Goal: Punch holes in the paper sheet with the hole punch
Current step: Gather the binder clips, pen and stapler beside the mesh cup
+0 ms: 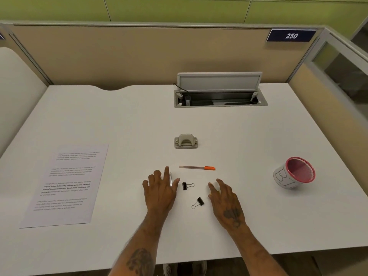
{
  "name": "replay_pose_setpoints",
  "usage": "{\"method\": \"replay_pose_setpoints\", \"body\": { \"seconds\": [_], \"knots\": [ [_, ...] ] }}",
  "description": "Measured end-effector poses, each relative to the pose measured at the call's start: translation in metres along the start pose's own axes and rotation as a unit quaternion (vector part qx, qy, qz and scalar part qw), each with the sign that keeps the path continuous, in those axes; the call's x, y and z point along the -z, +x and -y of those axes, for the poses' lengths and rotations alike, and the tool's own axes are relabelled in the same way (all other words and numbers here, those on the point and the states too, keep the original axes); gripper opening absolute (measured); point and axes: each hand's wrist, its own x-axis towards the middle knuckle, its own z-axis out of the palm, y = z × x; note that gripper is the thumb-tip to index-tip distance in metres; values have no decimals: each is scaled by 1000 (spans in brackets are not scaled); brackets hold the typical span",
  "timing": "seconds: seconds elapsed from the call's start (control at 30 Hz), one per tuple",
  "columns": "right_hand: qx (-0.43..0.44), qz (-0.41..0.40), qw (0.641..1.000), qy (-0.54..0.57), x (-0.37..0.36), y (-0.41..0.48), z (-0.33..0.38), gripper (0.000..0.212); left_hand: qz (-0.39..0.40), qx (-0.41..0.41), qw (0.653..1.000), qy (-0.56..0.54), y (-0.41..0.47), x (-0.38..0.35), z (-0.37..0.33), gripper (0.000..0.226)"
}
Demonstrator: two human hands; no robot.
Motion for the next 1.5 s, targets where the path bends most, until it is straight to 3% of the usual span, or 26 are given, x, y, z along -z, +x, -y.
{"method": "replay_pose_setpoints", "body": {
  "seconds": [0.2,0.3,0.43,0.53,0.7,0.9,1.0,1.13,1.5],
  "knots": [
    [17,3,1000,12,-4,9,-7,64,87,51,995,-13,12,1,-5,55],
    [2,-14,997,73,-1,29,-7,52,101,92,986,-97,14,2,-7,50],
    [4,-55,996,74,6,63,0,28,114,146,965,-187,17,7,-14,44],
    [17,-36,996,81,8,86,7,24,104,186,950,-230,22,8,-17,34],
    [62,-70,993,70,10,102,18,14,75,232,925,-292,33,5,-9,29],
    [117,-109,987,-22,4,108,18,11,33,154,943,-292,40,13,0,9],
    [121,-130,984,-26,1,108,17,16,18,114,959,-257,43,16,0,25],
    [116,-143,983,-16,1,109,21,20,19,101,953,-284,47,18,-2,39],
    [32,-130,989,69,15,105,19,32,16,-5,944,-330,61,28,-1,43]
  ]
}}
